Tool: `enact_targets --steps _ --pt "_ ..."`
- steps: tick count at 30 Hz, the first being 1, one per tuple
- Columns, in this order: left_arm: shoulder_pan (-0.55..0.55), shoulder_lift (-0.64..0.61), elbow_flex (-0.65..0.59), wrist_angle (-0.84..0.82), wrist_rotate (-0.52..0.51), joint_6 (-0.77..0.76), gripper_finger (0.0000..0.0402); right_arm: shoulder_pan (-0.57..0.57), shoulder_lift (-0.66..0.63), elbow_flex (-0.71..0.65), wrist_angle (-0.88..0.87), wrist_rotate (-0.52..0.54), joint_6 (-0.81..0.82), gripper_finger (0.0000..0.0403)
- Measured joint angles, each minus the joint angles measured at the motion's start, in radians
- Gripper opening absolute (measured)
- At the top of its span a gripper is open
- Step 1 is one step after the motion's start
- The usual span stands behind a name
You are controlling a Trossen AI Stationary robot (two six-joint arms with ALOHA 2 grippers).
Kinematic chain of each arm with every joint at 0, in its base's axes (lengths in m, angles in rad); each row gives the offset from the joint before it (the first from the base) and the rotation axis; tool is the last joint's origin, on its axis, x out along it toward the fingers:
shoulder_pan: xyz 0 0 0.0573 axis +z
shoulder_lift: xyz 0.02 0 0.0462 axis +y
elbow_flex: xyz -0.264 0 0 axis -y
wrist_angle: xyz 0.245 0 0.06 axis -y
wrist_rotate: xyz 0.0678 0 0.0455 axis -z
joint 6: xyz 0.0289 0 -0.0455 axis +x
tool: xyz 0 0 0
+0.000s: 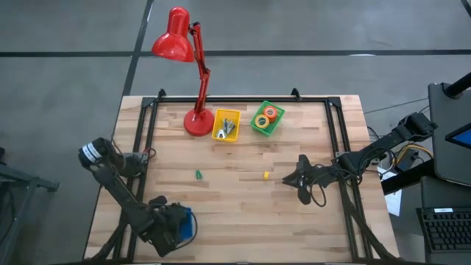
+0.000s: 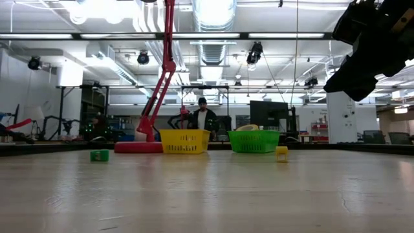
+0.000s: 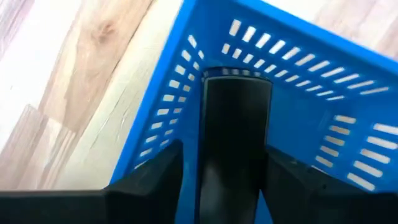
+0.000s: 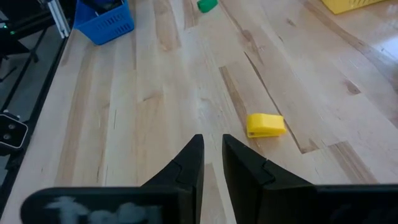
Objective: Pick and place Stapler, Stapler remover, tape
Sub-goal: Put the large black stapler into the blue bin, then put the small green stapler into the blue bin
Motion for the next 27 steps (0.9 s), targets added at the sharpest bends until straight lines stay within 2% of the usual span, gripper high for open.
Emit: enact_targets --steps 5,9,12,15,19,21,23,27 --pt "0.003 -0.042 0.000 -0.006 -0.001 -0.028 0.0218 0.000 0.000 0.000 0.000 0.000 -0.002 0.0052" --pt "0.018 -0.088 0.001 -0.008 -0.003 -0.037 0.0217 0.000 0.000 0.001 0.001 0.002 -0.003 0.0054" --pt "0.034 -0.129 0.001 -0.013 -0.048 -0.035 0.0215 0.000 0.000 0.002 0.001 0.002 -0.003 0.0054" --pt "0.059 -0.173 0.001 -0.014 -0.178 -0.035 0.0214 0.000 0.000 0.002 0.006 0.002 -0.003 0.0052" --pt "0.098 -0.226 0.002 -0.012 -0.480 -0.053 0.0213 -0.001 0.000 0.002 0.026 0.002 -0.006 0.0054" --pt "0.136 -0.239 0.002 -0.013 -0.566 -0.045 0.0213 -0.001 0.000 0.002 0.028 0.002 -0.010 0.0054" --pt "0.191 -0.246 -0.011 -0.012 -0.568 -0.050 0.0213 0.000 0.000 0.002 0.029 0.002 -0.011 0.0053" --pt "0.321 -0.232 -0.043 -0.010 -0.499 -0.060 0.0213 0.000 0.000 -0.002 0.031 0.002 -0.012 0.0053"
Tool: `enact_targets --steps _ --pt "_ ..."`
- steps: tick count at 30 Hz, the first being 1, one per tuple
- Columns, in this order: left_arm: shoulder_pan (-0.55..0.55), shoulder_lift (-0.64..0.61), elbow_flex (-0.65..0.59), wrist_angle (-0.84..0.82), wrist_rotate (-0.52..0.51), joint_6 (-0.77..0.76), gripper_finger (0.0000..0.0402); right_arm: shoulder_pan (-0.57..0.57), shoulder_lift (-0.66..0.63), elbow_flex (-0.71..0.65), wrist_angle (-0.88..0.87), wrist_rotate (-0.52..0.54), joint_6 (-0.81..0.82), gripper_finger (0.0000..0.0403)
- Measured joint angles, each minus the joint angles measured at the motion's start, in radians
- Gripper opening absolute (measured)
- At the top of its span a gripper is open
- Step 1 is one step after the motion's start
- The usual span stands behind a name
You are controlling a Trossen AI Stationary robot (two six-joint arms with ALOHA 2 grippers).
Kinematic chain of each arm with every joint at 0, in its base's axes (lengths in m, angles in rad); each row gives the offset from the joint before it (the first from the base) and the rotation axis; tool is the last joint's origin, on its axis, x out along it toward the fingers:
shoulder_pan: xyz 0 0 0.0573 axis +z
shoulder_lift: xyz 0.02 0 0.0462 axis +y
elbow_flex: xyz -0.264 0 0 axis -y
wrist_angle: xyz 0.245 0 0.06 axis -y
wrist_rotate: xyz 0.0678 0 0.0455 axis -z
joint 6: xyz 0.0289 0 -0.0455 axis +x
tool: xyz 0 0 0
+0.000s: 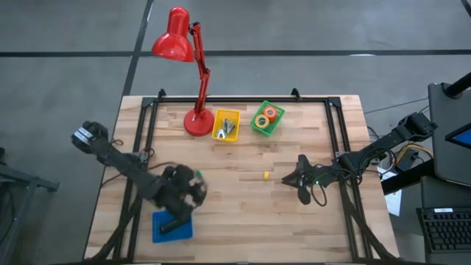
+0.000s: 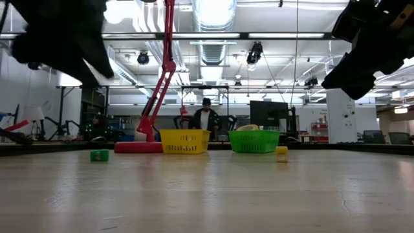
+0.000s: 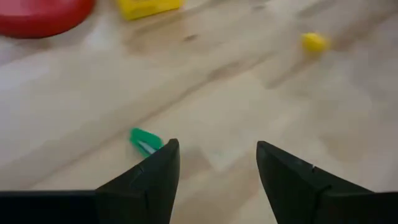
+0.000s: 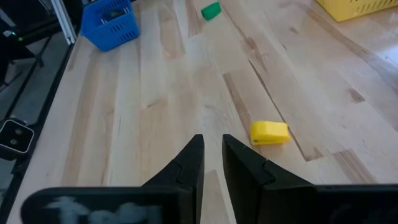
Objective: Pick and place Stapler, Stapler remover, tape
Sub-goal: Put the small green stapler into the blue bin
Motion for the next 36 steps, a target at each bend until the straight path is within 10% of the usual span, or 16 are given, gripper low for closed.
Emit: enact_targets --steps 13,36 --pt "0.292 0.018 -0.149 0.115 0.234 0.087 0.0213 0.001 0.000 -0.011 0.002 0.000 -0.003 0.0048" --pt "0.322 0.093 -0.351 0.507 0.295 0.049 0.0213 0.001 0.000 -0.019 0.015 0.000 0.001 0.0048"
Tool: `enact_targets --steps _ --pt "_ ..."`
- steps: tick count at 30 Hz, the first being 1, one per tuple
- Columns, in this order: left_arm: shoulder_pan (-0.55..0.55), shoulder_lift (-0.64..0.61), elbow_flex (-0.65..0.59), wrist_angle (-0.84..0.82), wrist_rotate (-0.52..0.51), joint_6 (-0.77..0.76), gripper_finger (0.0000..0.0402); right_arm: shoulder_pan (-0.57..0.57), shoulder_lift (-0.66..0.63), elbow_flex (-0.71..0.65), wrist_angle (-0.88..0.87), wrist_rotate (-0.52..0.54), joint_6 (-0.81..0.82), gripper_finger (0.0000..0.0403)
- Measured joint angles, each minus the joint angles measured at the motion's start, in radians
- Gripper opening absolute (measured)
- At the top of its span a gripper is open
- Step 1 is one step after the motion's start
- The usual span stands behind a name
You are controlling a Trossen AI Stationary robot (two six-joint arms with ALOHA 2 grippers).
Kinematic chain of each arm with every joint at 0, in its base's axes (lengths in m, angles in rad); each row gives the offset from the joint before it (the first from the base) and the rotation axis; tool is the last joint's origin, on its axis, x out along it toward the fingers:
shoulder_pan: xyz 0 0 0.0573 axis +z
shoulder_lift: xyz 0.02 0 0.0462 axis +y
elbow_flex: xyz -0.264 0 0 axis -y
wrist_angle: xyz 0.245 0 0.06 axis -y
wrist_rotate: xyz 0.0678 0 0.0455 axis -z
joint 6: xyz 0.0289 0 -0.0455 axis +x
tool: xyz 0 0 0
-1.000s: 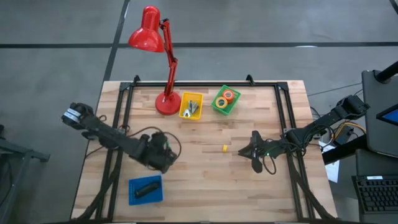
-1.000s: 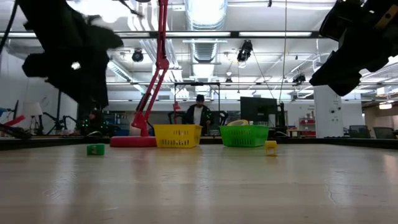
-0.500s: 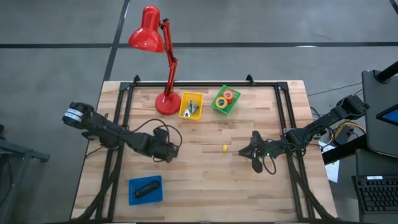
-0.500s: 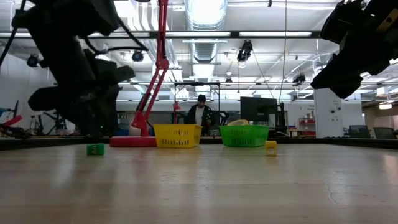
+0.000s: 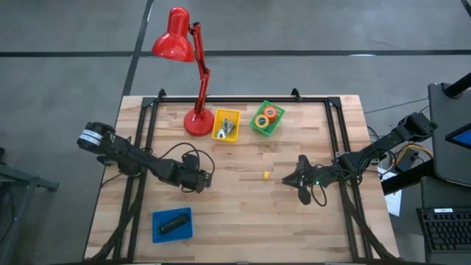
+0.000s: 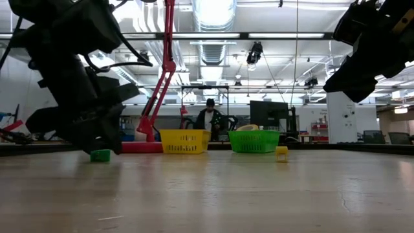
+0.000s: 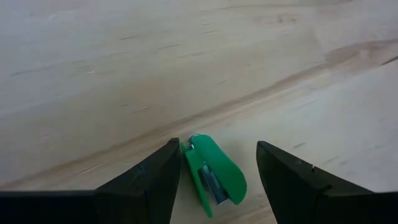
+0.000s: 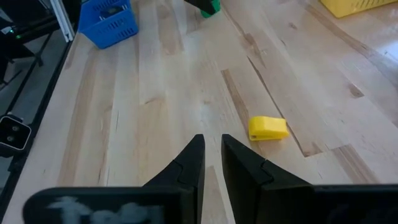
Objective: Pick and place Stapler, Stapler remover, tape
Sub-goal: Put the small green stapler into the blue bin
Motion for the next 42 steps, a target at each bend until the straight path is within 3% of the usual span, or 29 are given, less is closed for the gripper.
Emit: enact_targets --steps 7,25,32,38,42 --pt "0.000 0.005 0.026 -0.045 0.033 0.085 0.0201 0.000 0.000 0.000 -0.001 0.000 0.000 0.0048" --pt "-0.004 -0.010 0.041 -0.088 0.091 0.176 0.0078 0.000 0.000 0.000 -0.002 0.000 -0.001 0.0048" --pt "-0.021 -0.054 0.060 -0.090 0.196 0.213 0.0075 0.000 0.000 0.000 -0.003 0.000 -0.003 0.0048" --pt "-0.067 -0.085 0.123 -0.090 0.407 0.287 0.0073 0.000 0.000 -0.001 -0.004 0.000 -0.003 0.0048" --pt "-0.121 -0.101 0.175 -0.093 0.447 0.310 0.0069 0.000 0.000 -0.001 -0.004 0.000 -0.004 0.0048"
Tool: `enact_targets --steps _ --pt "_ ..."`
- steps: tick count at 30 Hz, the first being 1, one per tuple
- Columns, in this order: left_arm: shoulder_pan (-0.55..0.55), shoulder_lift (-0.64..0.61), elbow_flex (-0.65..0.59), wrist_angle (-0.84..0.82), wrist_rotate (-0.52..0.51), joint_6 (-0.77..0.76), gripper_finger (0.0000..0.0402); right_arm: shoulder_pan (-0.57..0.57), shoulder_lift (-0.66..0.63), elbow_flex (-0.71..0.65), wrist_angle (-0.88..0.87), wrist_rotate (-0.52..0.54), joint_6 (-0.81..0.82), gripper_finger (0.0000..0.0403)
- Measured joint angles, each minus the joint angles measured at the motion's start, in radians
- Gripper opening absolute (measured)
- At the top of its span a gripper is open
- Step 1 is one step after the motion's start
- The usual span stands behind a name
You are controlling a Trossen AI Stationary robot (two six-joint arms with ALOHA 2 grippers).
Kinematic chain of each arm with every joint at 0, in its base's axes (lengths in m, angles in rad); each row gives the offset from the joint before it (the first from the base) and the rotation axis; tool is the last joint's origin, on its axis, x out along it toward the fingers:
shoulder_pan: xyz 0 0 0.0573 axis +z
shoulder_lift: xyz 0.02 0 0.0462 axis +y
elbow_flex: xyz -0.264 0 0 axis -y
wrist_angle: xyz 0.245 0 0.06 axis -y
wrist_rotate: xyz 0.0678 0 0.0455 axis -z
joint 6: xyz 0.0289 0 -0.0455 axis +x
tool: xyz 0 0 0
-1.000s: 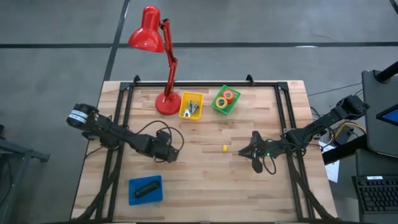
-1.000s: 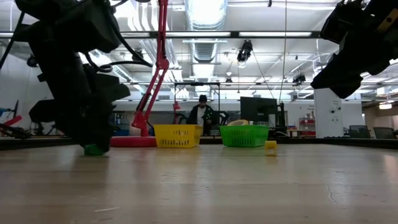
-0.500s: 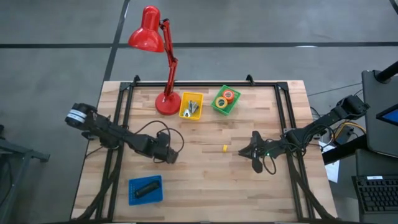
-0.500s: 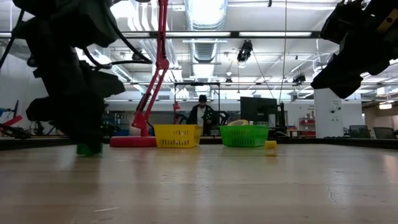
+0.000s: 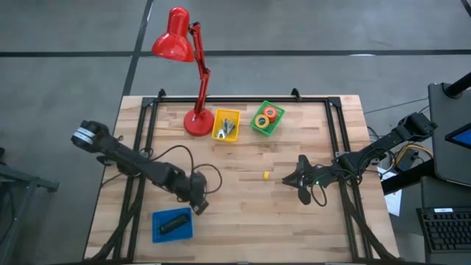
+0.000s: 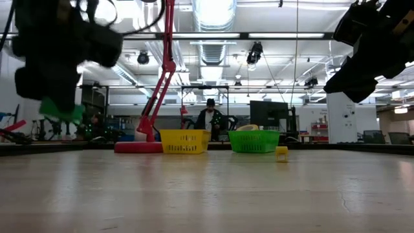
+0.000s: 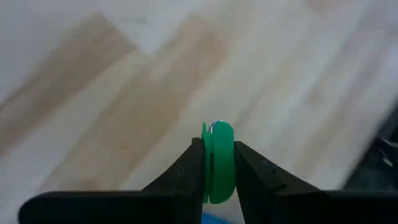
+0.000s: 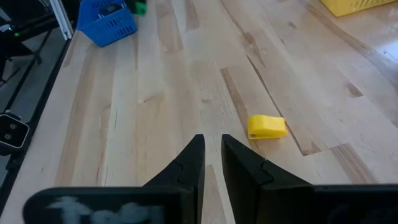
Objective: Pick and place Stapler, Stapler remover, tape
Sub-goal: Put the small green stapler into the blue bin
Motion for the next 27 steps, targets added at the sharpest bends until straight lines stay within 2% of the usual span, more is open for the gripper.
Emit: enact_targets --steps 7,16,23,27 --pt "-0.153 -0.009 0.070 0.002 0.027 -0.010 0.0076 0.000 0.000 -0.001 0.000 0.000 0.000 0.0048" --pt "-0.352 -0.006 0.045 -0.011 0.021 -0.293 0.0073 0.000 0.000 -0.002 0.001 0.000 0.000 0.0048" --pt "-0.384 -0.006 0.043 -0.034 -0.094 -0.331 0.0086 0.000 0.000 -0.002 0.002 0.000 0.000 0.0048" --pt "-0.384 -0.006 0.043 -0.034 -0.106 -0.342 0.0090 0.000 0.000 -0.002 0.002 0.000 0.000 0.0048"
